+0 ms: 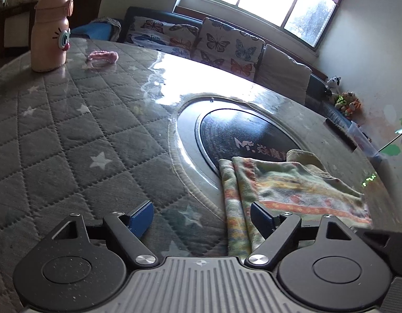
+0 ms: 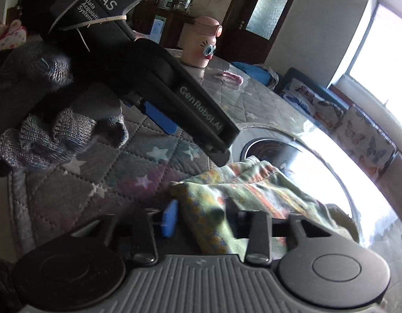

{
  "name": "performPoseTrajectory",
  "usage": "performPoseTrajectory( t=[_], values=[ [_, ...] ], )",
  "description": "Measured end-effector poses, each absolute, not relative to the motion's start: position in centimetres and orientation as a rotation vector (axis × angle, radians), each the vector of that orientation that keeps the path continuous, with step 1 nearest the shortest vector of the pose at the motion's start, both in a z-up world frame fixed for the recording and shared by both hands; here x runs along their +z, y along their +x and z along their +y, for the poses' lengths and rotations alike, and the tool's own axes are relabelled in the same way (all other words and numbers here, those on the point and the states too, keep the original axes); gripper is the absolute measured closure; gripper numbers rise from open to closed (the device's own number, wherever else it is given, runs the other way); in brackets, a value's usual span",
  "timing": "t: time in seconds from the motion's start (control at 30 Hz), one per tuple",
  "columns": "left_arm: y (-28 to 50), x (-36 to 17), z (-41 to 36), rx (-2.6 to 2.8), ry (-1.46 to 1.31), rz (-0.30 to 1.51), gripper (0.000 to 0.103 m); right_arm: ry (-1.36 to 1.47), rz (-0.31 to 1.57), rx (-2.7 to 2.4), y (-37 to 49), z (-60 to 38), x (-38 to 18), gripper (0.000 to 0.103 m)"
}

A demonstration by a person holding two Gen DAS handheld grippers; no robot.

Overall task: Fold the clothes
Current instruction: 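Grasp the folded shirt's side edge with the left gripper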

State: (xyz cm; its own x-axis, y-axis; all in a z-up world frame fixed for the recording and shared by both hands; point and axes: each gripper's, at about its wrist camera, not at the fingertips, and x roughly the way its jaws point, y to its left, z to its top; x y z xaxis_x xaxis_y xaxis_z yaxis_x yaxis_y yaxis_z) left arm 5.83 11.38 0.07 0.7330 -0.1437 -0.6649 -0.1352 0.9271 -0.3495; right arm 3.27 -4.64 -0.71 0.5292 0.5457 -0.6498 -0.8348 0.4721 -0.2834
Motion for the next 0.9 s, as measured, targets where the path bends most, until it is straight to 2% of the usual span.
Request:
performPoseTrajectory(
  t=[0.07, 0.13, 0.5, 0.57, 0.67, 0.73, 0.77, 0.8, 0.83, 0.9],
  values=[
    [6.0, 0.1, 11.5, -0.027, -0.428, 0.762, 0.019, -0.594, 0.524, 0.897, 3.4, -5.3, -0.2, 0.086],
    [6.2, 0.2, 11.4, -0.044, -0.46, 0.77, 0.019, -0.556, 0.53, 0.902, 3.5, -5.9, 0.3, 0.089],
    [8.1, -0.3, 10.3, -0.197, -0.701, 0.83, 0.022, -0.424, 0.537, 0.931, 3.1, -9.5, 2.1, 0.095],
    [8.6, -0.7, 9.9, -0.224, -0.738, 0.839, 0.028, -0.409, 0.536, 0.937, 2.9, -10.2, 2.3, 0.095],
    [9.1, -1.3, 9.6, -0.234, -0.781, 0.849, 0.05, -0.386, 0.534, 0.946, 2.6, -11.2, 2.7, 0.095],
    [9.3, -1.8, 9.7, -0.233, -0.807, 0.861, 0.069, -0.371, 0.533, 0.952, 2.3, -11.9, 2.9, 0.095],
    [9.5, -2.1, 9.7, -0.231, -0.819, 0.867, 0.074, -0.364, 0.532, 0.955, 2.2, -12.3, 3.0, 0.095],
    [9.6, -2.4, 9.8, -0.229, -0.829, 0.872, 0.083, -0.356, 0.531, 0.958, 2.1, -12.6, 3.1, 0.094],
    [9.6, -2.5, 9.9, -0.226, -0.831, 0.873, 0.086, -0.35, 0.529, 0.959, 2.0, -12.9, 3.1, 0.092],
    [9.6, -2.6, 10.0, -0.222, -0.834, 0.874, 0.088, -0.342, 0.518, 0.95, 1.8, -13.7, 3.1, 0.076]
  ],
)
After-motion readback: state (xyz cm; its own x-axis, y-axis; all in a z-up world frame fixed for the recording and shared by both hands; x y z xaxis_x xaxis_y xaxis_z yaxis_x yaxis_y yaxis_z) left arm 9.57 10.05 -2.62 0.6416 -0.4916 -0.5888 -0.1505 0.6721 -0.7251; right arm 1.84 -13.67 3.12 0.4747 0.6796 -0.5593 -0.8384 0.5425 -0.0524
